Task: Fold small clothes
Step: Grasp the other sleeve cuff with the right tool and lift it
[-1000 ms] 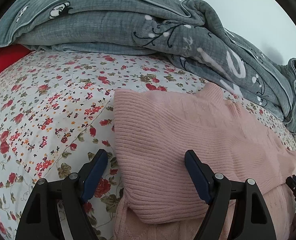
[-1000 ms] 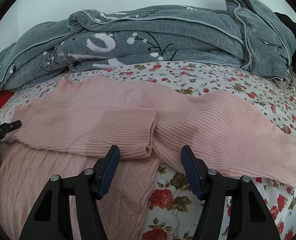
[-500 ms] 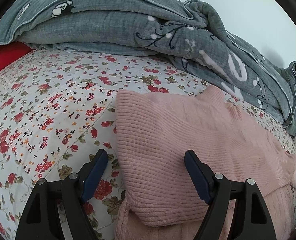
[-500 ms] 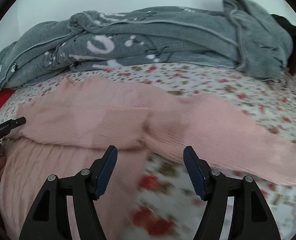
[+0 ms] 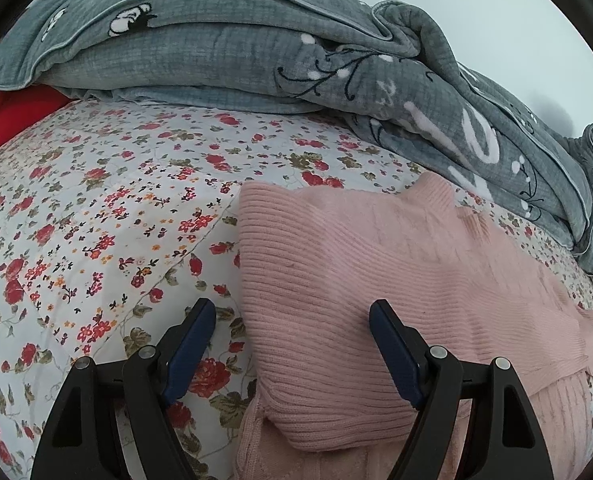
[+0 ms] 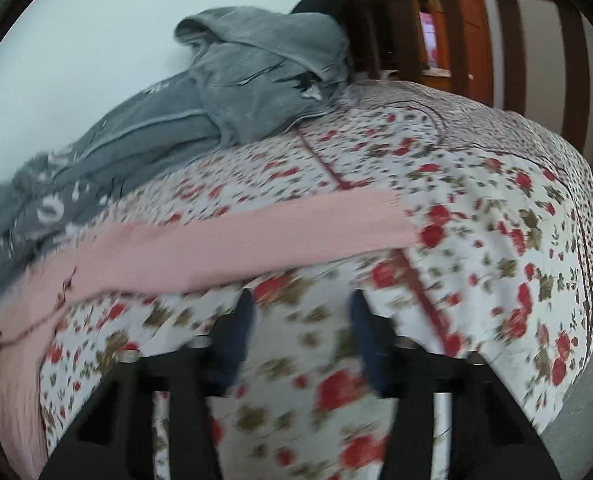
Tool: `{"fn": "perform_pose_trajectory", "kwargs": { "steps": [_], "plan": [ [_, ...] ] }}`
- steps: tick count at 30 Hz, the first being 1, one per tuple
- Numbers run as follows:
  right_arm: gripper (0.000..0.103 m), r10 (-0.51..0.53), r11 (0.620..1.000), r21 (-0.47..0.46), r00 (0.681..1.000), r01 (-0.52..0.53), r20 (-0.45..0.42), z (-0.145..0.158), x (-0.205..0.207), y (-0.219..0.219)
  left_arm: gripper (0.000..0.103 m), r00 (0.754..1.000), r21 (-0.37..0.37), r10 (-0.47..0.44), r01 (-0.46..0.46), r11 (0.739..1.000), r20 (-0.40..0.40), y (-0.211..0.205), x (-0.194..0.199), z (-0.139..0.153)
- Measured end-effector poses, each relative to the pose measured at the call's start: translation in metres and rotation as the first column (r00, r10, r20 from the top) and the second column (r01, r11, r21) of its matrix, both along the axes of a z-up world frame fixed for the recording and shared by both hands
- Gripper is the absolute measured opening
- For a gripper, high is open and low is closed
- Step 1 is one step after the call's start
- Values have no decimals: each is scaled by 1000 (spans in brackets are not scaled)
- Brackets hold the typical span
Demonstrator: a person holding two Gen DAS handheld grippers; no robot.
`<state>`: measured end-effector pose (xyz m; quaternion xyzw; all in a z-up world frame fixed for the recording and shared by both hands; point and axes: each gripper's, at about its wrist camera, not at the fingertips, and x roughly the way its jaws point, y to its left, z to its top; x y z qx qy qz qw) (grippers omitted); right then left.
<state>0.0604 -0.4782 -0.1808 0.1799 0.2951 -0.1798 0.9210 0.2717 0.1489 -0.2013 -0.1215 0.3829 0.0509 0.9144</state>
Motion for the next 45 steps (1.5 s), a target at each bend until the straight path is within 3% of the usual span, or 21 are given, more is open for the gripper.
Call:
{"fn": "perform_pose_trajectory", "kwargs": {
  "steps": [8,16,18,19,23,27,32,36,42,45],
  "plan": [
    [45,-43,997,58,999,41,25,-7,25,-26,78,1000,-7,5,-5,1000,3,2,0,-1],
    [44,-106,975,204,991,88,78,-11,34,-57,78,1000,-34,10,-10,999,5,7,0,-3],
    [18,-125,977,182,990,111,70,-8,36,-59,78,1000,-32,11,-11,999,4,6,0,-3],
    [12,-136,979,158,989,126,55,-6,38,-60,78,1000,-35,10,-10,999,4,6,1,-3],
    [7,-148,977,160,988,138,53,4,38,-66,78,1000,-48,10,-9,999,9,7,0,-3],
    [6,-144,987,87,987,137,73,38,41,-55,78,1000,-66,10,-9,998,13,10,-1,-3],
    [6,-54,995,-76,988,65,146,108,58,-1,78,1000,-103,7,-5,995,15,15,-5,-1],
    [5,67,985,-168,979,-34,194,158,79,71,78,1000,-130,-6,5,992,-4,26,-19,5],
    [5,270,945,-249,937,-213,223,198,115,198,79,997,99,72,-73,992,11,67,-69,12],
    [5,390,904,-279,894,-325,221,206,134,275,80,992,119,122,-118,986,-29,96,-84,4]
  ]
}}
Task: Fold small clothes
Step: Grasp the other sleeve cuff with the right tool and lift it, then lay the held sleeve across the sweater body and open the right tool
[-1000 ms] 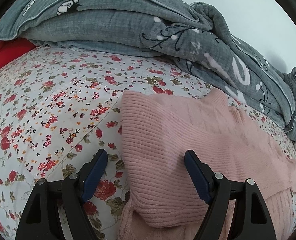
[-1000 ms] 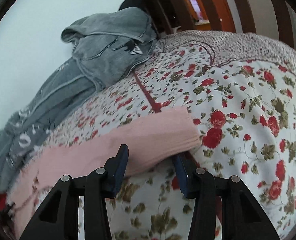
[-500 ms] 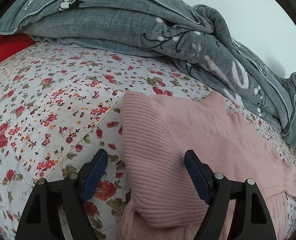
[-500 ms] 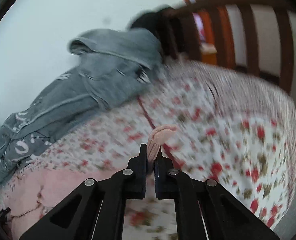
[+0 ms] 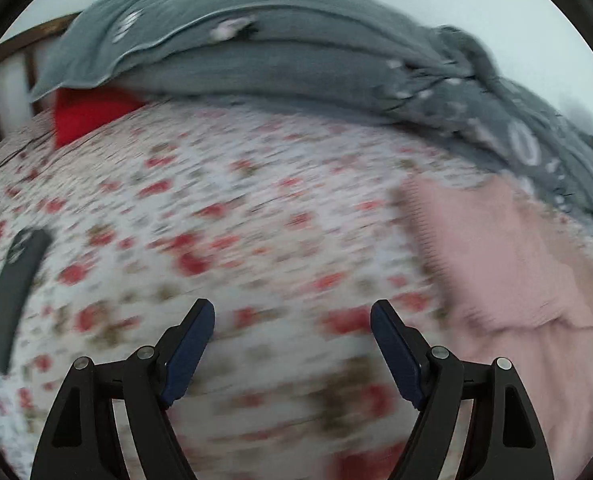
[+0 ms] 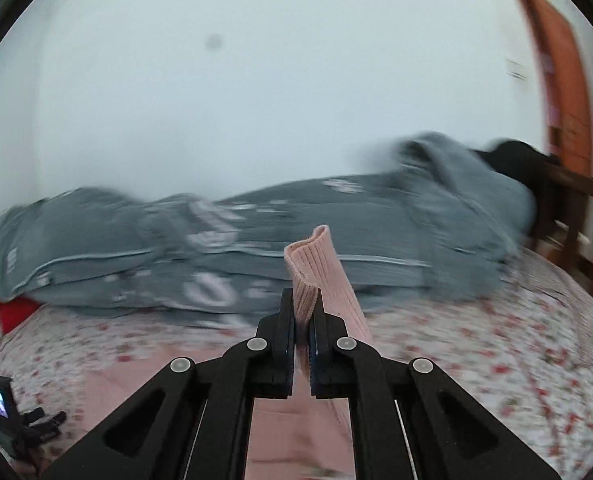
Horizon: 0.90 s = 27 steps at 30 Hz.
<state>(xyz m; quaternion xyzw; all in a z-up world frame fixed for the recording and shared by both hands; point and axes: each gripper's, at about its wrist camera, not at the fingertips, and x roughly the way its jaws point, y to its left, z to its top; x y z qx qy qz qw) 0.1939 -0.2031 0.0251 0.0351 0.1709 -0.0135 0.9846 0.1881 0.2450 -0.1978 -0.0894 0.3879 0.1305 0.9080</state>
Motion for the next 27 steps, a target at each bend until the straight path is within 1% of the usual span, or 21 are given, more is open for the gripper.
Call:
{"fn": "perform_pose_trajectory", "kwargs": {
  "steps": [1,2,3,4,6,9,10,12,13,14,15,16,17,18,19,20,21,22,24,26,27],
  "plan": [
    [5,44,999,-6,999,-44,0,0,7,27,81,1000,-14,2,-2,1000,-15,10,-3,-5],
    [5,92,996,-10,996,-92,-3,-1,14,56,81,1000,-31,-17,17,999,-1,17,-8,-10],
    [5,140,990,-15,990,-140,-10,-4,21,86,82,999,-37,-35,36,999,31,20,-13,-12],
    [5,177,984,-18,984,-177,-18,-8,27,111,83,997,-28,-49,51,998,59,20,-17,-13],
    [5,253,967,-22,966,-254,-47,-21,39,159,85,995,-19,-63,64,998,82,19,-19,-12],
    [5,352,934,-15,928,-356,-127,-56,53,231,85,991,-94,-48,60,994,124,31,-22,-11],
    [5,382,922,-6,910,-388,-163,-74,55,253,85,989,-121,-42,59,991,143,35,-24,-11],
    [5,408,909,10,886,-416,-222,-107,58,279,85,986,-160,-25,52,986,165,42,-26,-11],
    [6,420,903,21,869,-430,-260,-128,60,292,85,986,-165,-23,51,985,166,42,-25,-11],
    [6,428,898,29,856,-440,-290,-144,63,299,85,986,-162,-21,48,986,164,41,-24,-11],
    [7,438,891,38,835,-452,-334,-159,69,305,85,987,-154,-20,45,987,161,39,-24,-11],
    [8,455,882,61,812,-467,-366,-167,73,307,85,988,-139,-18,40,990,154,36,-22,-10],
    [13,493,864,122,774,-488,-398,-173,80,305,85,989,-121,-19,37,992,144,34,-20,-10],
    [23,537,841,203,729,-502,-425,-177,86,302,85,990,-110,-20,35,993,137,32,-19,-10],
    [29,562,826,252,705,-504,-432,-176,87,298,85,991,-106,-20,35,994,135,31,-19,-11],
    [40,574,819,273,699,-505,-428,-173,85,293,85,991,-107,-21,35,994,134,31,-19,-11],
    [47,576,817,269,707,-510,-410,-165,79,284,85,991,-110,-21,36,993,135,32,-19,-11],
    [50,573,820,254,722,-514,-389,-159,73,275,85,991,-113,-21,37,993,136,33,-20,-11],
    [59,553,833,206,764,-513,-333,-142,57,249,85,991,-113,-22,37,993,133,32,-19,-11],
    [62,496,868,140,819,-476,-289,-128,47,212,86,993,-99,-30,42,994,118,29,-20,-11],
    [62,452,891,100,849,-443,-274,-125,45,193,88,993,-90,-42,52,995,110,26,-20,-11]
  ]
}}
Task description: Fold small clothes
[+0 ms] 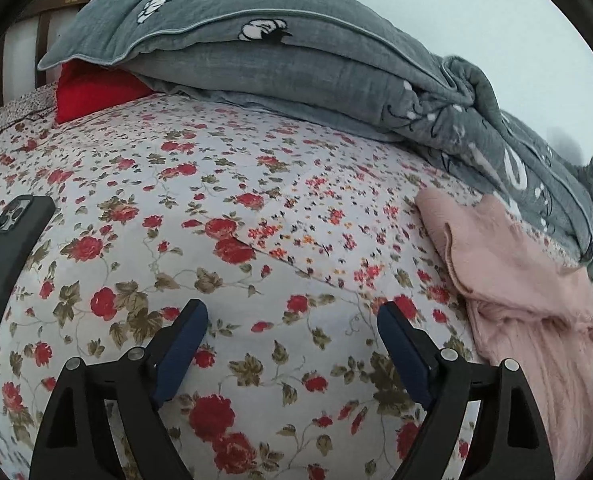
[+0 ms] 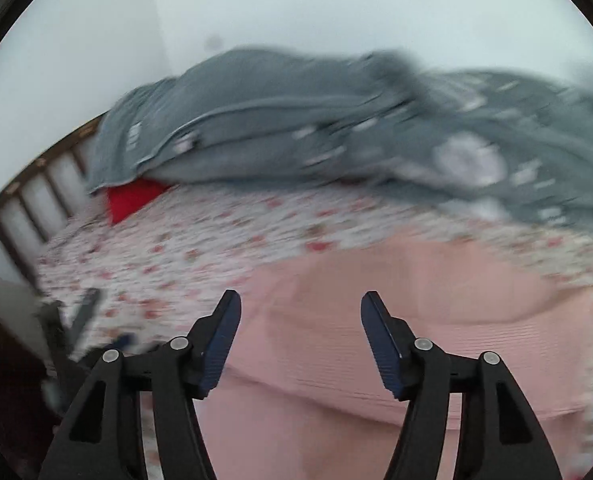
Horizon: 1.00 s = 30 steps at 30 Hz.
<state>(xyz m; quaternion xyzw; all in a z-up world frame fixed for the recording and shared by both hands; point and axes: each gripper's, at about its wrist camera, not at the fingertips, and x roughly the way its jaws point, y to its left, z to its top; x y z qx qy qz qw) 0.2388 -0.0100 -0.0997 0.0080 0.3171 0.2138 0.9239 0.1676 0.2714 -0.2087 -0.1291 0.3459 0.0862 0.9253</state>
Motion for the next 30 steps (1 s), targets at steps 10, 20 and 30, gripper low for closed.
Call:
{"fn": "perform_pose_trajectory", "kwargs": {
  "steps": [10,20,30],
  "plan": [
    [63,-432,902,-63,892,427,-132,-49,30,-216,93,992,-76,-122,119,990,-33,-36,23,17],
    [13,-251,955,100,938,281,-240,-82,55,-236,93,989,-134,-145,145,980,6,-70,53,39],
    [9,-396,902,69,879,427,-264,-82,54,-280,91,982,-129,-186,182,975,-21,-89,78,33]
  ]
}}
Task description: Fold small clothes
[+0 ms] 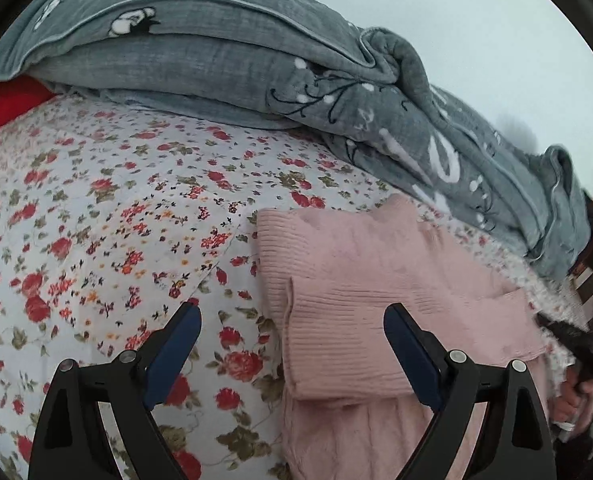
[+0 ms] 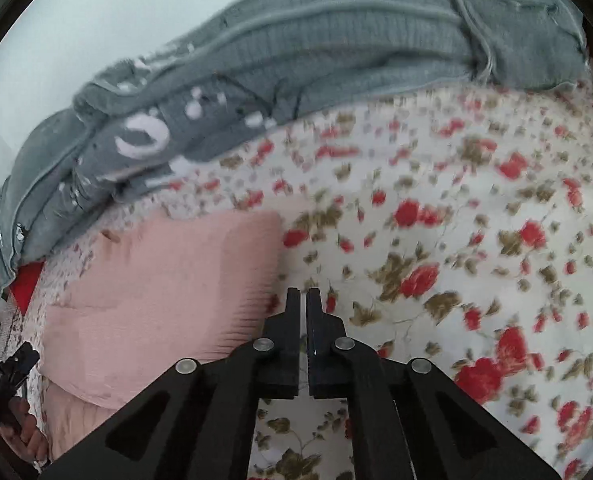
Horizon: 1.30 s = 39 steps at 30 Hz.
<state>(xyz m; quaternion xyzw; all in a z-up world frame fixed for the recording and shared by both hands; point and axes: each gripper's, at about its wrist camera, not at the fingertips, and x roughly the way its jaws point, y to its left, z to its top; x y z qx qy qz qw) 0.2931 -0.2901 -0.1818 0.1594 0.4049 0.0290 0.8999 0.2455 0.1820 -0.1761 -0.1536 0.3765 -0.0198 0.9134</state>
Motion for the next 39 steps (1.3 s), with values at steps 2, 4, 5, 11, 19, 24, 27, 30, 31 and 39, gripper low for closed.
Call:
{"fn": "perform_pose_trajectory", "kwargs": {
  "steps": [2,4,5,11,19,24,27,30,31,39],
  "plan": [
    [36,33,998,-46,998,-31,52,14,-10,8,91,1000,23,-3,4,1000,-17,-4,4,-2],
    [65,117,993,-44,990,-114,82,21,-17,23,88,1000,5,-12,12,1000,-15,-5,5,-5],
    [66,139,990,-52,986,-135,94,21,-19,29,78,1000,4,-14,14,1000,-16,-6,5,-6],
    [18,168,979,-106,985,-172,-45,-13,0,52,14,997,81,-69,71,994,-28,-23,9,-4],
    [12,121,992,-31,993,-121,-10,-15,-3,36,10,999,71,-46,47,996,-21,-25,23,-7],
    [28,93,979,-181,996,-91,2,4,-10,44,49,999,91,-33,35,995,-20,-18,12,-7],
    [35,106,959,-273,990,-78,89,23,-21,54,57,998,90,-25,19,996,66,-16,4,10],
    [36,164,955,-273,975,-119,150,34,-24,70,57,992,73,-72,65,995,102,-28,8,19],
    [39,191,953,-268,968,-142,165,34,-24,77,57,990,93,-94,84,992,104,-35,10,19],
    [52,207,931,-315,977,-183,43,-11,2,94,62,991,370,-131,110,923,33,-74,24,-21]
  ]
}}
